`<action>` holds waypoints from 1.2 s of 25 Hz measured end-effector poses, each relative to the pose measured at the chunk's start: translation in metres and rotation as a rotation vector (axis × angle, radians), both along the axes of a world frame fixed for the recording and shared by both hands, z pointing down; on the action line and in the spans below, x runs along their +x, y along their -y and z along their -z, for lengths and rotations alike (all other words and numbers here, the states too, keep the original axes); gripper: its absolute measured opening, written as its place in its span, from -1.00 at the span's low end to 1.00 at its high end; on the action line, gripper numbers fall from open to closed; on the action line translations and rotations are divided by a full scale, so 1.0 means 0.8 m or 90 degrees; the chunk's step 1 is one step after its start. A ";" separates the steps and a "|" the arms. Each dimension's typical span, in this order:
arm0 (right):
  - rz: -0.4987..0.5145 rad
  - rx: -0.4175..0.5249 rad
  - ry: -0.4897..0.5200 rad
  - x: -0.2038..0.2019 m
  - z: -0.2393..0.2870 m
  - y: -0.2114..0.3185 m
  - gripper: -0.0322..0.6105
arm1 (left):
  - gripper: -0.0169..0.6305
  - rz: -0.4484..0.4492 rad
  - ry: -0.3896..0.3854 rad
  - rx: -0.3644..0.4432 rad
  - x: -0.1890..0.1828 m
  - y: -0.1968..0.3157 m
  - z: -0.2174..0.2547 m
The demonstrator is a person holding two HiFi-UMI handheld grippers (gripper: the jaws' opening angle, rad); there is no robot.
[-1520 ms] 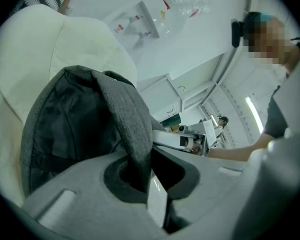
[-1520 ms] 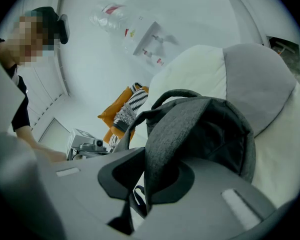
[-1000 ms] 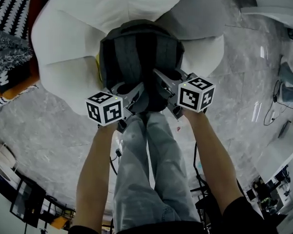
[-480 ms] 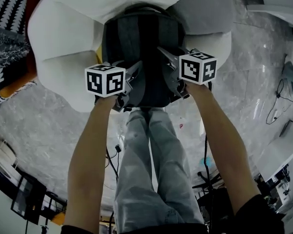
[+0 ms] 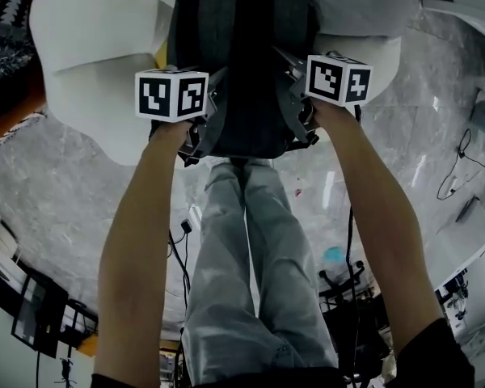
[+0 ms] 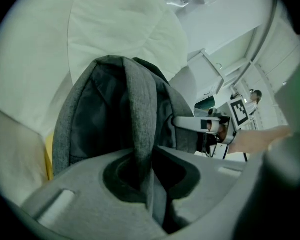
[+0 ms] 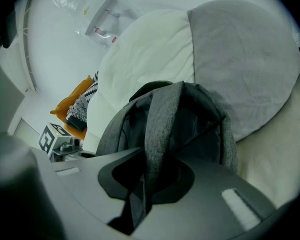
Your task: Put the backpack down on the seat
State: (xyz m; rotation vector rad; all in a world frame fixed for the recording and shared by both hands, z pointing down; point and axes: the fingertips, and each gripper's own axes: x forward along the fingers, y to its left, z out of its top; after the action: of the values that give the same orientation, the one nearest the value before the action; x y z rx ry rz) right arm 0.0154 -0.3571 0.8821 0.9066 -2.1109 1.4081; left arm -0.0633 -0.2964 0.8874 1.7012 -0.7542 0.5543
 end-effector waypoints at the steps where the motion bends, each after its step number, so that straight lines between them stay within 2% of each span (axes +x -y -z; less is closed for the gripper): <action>1: 0.000 -0.005 -0.002 -0.002 -0.001 -0.001 -0.78 | -0.84 0.001 0.003 -0.001 -0.001 0.000 0.001; 5: -0.006 -0.007 -0.020 -0.008 -0.003 0.004 -0.74 | -0.75 0.023 0.011 -0.007 -0.008 0.007 0.007; 7: -0.026 0.002 -0.013 -0.007 0.004 0.007 -0.66 | -0.49 0.068 0.023 -0.014 -0.019 0.008 0.010; 9: -0.047 0.012 -0.008 -0.002 0.010 0.009 -0.59 | -0.36 0.111 0.042 -0.009 -0.029 0.009 0.014; 15: -0.072 0.023 -0.038 0.023 0.013 -0.003 -0.39 | -0.36 0.142 0.122 0.011 -0.052 0.000 0.021; 18: -0.075 0.037 -0.057 0.033 0.015 -0.014 -0.39 | -0.36 0.177 0.122 0.017 -0.057 -0.002 0.032; 22: -0.105 0.074 -0.087 0.048 0.031 -0.019 -0.40 | -0.36 0.184 0.116 0.032 -0.049 -0.006 0.044; 25: -0.115 0.086 -0.100 0.057 0.041 -0.031 -0.40 | -0.37 0.210 0.111 0.030 -0.046 -0.015 0.052; 27: -0.137 0.091 -0.111 0.066 0.049 -0.039 -0.42 | -0.47 0.222 0.117 0.032 -0.045 -0.020 0.058; 30: -0.180 0.102 -0.115 0.073 0.068 -0.054 -0.55 | -0.63 0.218 0.123 0.039 -0.039 -0.033 0.069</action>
State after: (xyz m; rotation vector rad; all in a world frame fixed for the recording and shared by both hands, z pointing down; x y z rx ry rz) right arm 0.0738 -0.3142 0.8277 1.3868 -2.0407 1.2415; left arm -0.0949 -0.2704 0.8324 1.5419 -1.1844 0.4631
